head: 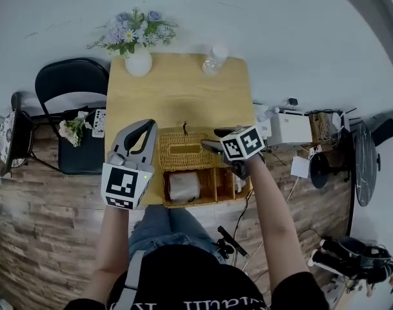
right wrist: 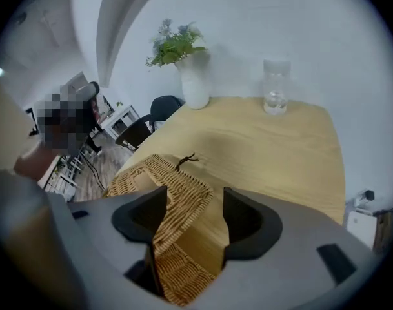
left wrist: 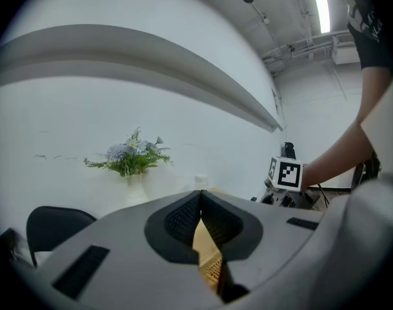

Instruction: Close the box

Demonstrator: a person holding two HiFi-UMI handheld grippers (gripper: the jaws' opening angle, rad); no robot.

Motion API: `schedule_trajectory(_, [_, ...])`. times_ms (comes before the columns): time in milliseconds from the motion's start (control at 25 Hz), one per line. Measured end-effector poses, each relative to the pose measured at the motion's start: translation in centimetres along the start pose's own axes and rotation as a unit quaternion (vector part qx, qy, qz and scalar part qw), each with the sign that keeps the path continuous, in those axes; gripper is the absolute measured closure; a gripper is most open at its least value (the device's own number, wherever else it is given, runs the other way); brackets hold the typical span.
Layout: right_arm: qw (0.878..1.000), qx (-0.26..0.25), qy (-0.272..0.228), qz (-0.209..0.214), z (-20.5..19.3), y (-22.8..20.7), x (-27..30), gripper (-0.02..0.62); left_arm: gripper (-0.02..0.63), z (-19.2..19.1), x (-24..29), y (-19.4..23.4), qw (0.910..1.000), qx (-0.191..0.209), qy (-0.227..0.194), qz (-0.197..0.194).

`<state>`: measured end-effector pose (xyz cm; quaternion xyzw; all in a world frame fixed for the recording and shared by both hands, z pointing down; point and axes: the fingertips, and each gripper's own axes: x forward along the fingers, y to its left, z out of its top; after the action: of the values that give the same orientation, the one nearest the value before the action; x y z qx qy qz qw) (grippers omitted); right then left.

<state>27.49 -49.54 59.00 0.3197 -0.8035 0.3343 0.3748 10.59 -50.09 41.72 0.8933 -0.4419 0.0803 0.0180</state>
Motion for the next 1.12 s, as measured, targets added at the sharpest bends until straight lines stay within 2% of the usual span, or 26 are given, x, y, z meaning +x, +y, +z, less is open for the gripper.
schedule_trajectory(120, [0.997, 0.057, -0.004, 0.052, 0.1, -1.1, 0.9, 0.311, 0.595, -0.3, -0.6, 0.3, 0.9996, -0.005, 0.009, 0.026])
schedule_trajectory(280, [0.984, 0.128, 0.008, 0.125, -0.2, -1.8, 2.5, 0.311, 0.595, -1.0, -1.8, 0.6, 0.9979, -0.002, 0.025, 0.06])
schedule_trajectory(400, [0.975, 0.134, 0.022, 0.176, -0.6, -1.1, 3.6, 0.318, 0.595, -1.9, -2.9, 0.6, 0.996, -0.003, 0.039, 0.081])
schedule_trajectory(480, [0.967, 0.139, 0.02, 0.213, -0.3, -0.3, 3.9, 0.346, 0.595, -2.5, -3.7, 0.5, 0.9945, -0.004, 0.048, 0.093])
schedule_trajectory(560, [0.962, 0.145, 0.015, 0.232, 0.0, -0.1, 3.8, 0.398, 0.595, -3.0, -4.5, 0.2, 0.9931, -0.007, 0.054, 0.104])
schedule_trajectory(680, [0.958, 0.149, 0.003, 0.244, 0.3, -0.3, 3.4, 0.424, 0.595, -3.1, -5.5, -0.1, 0.9912, -0.009, 0.057, 0.119])
schedule_trajectory(800, [0.962, 0.124, -0.018, 0.242, 1.0, -0.1, 2.7, 0.431, 0.594, -2.7, -6.1, -0.4, 0.99, -0.006, 0.055, 0.13])
schedule_trajectory(920, [0.969, 0.08, -0.042, 0.229, 1.8, 0.3, 1.7, 0.436, 0.594, -2.1, -6.7, -0.8, 0.989, -0.002, 0.051, 0.139])
schedule_trajectory(1120, [0.979, -0.014, -0.088, 0.183, 3.1, 1.3, -0.7, 0.437, 0.595, -0.6, -7.3, -2.2, 0.9884, 0.009, 0.039, 0.147])
